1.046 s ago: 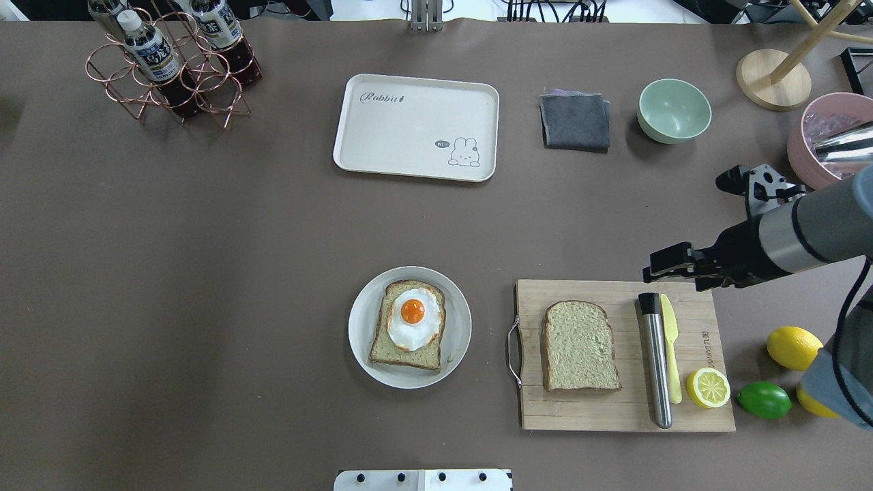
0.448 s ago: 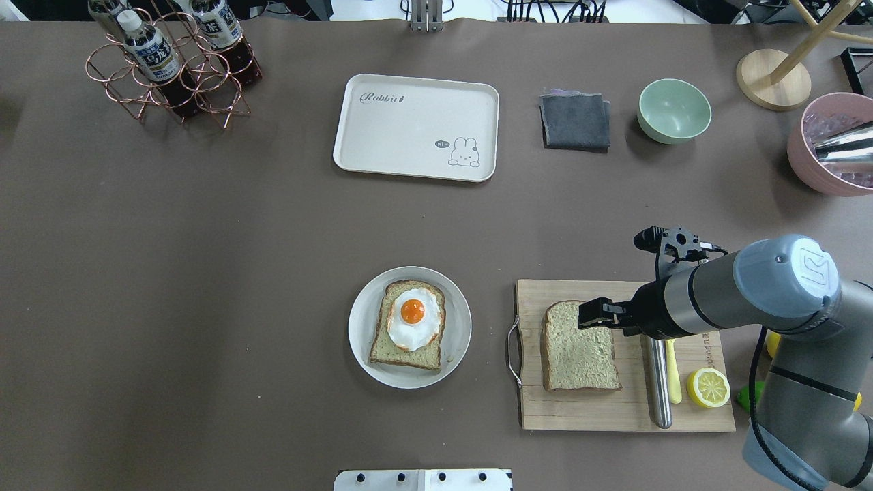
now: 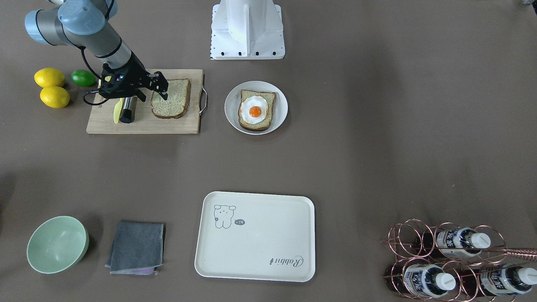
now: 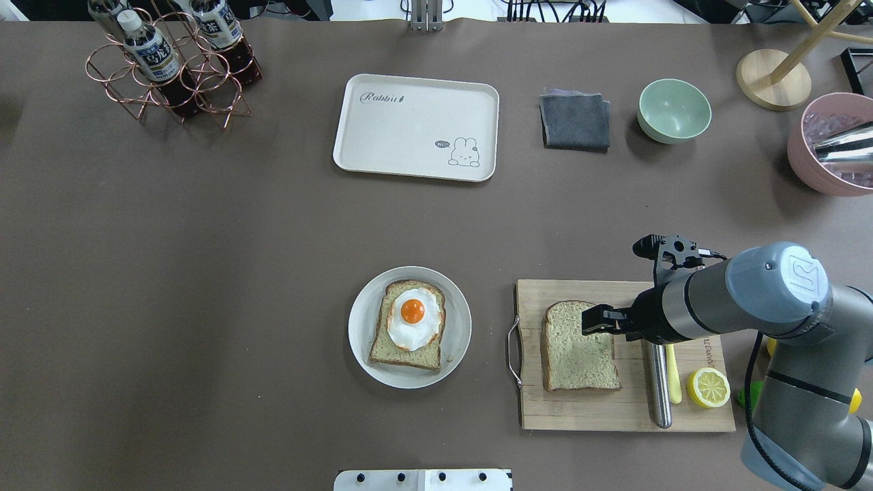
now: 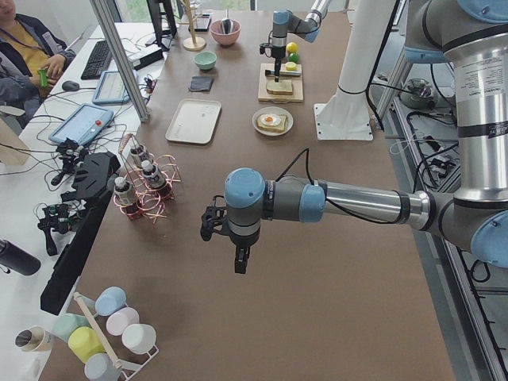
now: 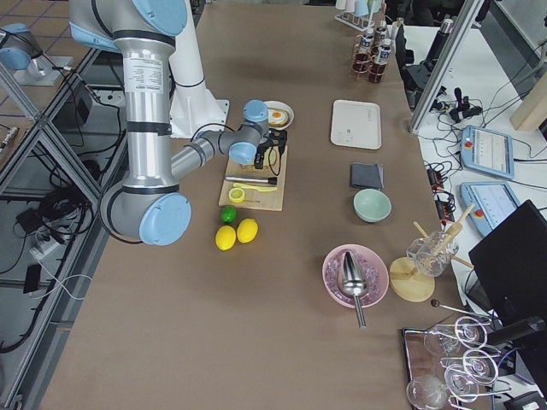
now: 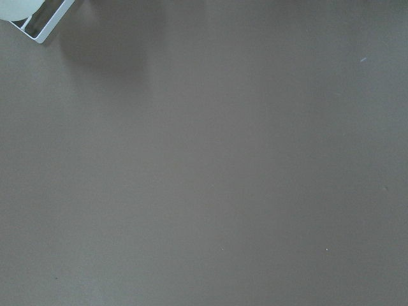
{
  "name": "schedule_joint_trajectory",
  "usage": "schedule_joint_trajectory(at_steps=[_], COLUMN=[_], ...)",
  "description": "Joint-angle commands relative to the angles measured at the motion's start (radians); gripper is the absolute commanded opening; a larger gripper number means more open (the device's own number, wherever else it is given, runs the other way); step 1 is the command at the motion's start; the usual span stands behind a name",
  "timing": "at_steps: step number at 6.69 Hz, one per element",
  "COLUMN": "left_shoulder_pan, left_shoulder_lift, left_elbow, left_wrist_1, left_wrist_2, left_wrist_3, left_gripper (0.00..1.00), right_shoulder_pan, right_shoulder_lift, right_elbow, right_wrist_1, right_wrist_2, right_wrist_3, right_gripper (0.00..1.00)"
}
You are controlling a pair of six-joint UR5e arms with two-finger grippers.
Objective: Make sandwich and place on tray
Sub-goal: 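Lower the right gripper and grasp the bread slice's edge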
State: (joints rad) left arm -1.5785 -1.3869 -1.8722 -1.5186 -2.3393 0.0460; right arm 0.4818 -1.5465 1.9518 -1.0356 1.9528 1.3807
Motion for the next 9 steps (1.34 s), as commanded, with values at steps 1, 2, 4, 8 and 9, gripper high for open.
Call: schedule_joint_trajectory(at_steps=[1,2,4,8,9], left_shoulder_pan=[0.000,0.000,0.000,-0.002,-0.002], left_shoulder_lift=[0.000,0.000,0.000,0.000,0.000], left_elbow=[-0.001,-0.002,-0.005,-0.005,-0.005], left_wrist_1=[0.000,0.000,0.000,0.000,0.000], left_wrist_2=[0.000,0.000,0.000,0.000,0.000], left_wrist_3=[0.000,0.000,0.000,0.000,0.000], left_gripper=[0.98,0.97,0.97,0.97,0.97], right_shoulder_pan=[-0.006,-0.012,-0.011,-0.009,-0.009], right_shoulder_lift=[0.003,0.009,0.011,0.010,0.011], right_elbow=[-0.013,-0.025,-0.027,-0.022,-0.016], right_wrist_1=[0.000,0.000,0.000,0.012,0.015], right_wrist_2=[0.000,0.000,0.000,0.000,0.003], right_wrist_3=[0.000,-0.002,-0.003,-0.002,0.001], right_gripper=[0.72,0.72,0.61,0.00,0.00])
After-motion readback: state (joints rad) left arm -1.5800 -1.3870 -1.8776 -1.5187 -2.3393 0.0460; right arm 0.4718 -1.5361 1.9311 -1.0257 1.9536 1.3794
